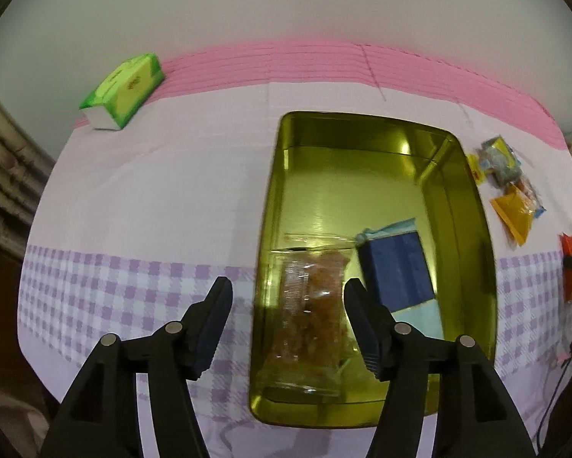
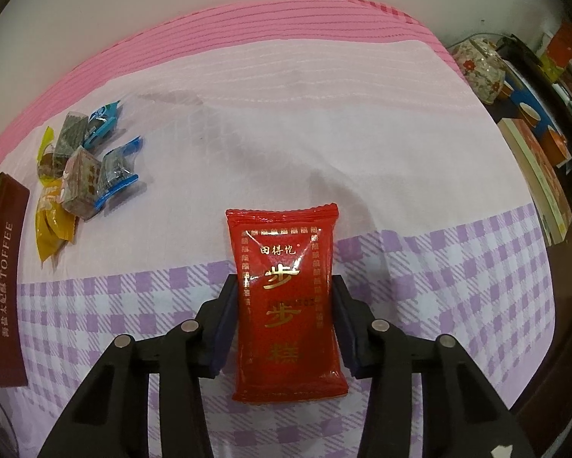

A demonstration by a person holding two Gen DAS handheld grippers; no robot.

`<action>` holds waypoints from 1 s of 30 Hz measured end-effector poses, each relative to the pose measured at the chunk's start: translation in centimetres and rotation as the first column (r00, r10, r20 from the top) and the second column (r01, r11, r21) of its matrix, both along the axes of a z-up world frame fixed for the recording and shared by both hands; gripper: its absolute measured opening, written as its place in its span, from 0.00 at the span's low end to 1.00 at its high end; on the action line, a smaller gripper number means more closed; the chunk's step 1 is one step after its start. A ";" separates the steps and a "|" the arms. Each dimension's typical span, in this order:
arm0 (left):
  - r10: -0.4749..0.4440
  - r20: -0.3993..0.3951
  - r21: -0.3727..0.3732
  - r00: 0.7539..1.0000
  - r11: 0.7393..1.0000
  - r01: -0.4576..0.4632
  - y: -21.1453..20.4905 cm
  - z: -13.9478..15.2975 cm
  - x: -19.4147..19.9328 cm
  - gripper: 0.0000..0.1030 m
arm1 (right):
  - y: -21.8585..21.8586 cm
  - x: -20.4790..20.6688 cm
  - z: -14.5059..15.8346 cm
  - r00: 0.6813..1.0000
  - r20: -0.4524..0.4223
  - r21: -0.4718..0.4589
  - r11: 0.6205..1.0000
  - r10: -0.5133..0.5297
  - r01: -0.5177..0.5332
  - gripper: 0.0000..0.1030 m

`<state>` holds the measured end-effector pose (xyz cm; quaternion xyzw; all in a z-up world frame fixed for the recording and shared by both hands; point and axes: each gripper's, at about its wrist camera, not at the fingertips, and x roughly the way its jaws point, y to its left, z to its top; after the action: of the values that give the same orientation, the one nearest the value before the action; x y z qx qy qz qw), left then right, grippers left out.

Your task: Organize snacks

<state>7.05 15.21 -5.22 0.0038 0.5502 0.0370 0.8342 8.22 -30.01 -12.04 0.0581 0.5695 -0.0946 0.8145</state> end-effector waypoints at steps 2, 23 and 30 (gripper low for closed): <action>0.013 0.006 0.007 1.000 1.000 -0.013 0.4 -0.1 -0.3 0.62 | 0.3 0.0 0.0 1.000 0.002 -0.002 1.000 -0.008 0.008 0.41; 0.202 0.125 0.013 0.971 0.979 -0.206 6.5 0.5 -2.4 0.71 | 9.6 0.0 6.0 0.989 0.132 -0.005 0.997 0.073 -0.073 0.40; 0.248 0.139 0.066 0.959 0.964 -0.259 8.2 0.5 -2.6 0.72 | 16.4 0.5 8.2 0.968 0.175 0.055 0.980 0.181 -0.193 0.40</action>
<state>4.40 23.37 -4.71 -0.0340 0.4888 0.1667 0.8557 8.69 -13.59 -3.86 0.0408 0.5041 0.0085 0.8626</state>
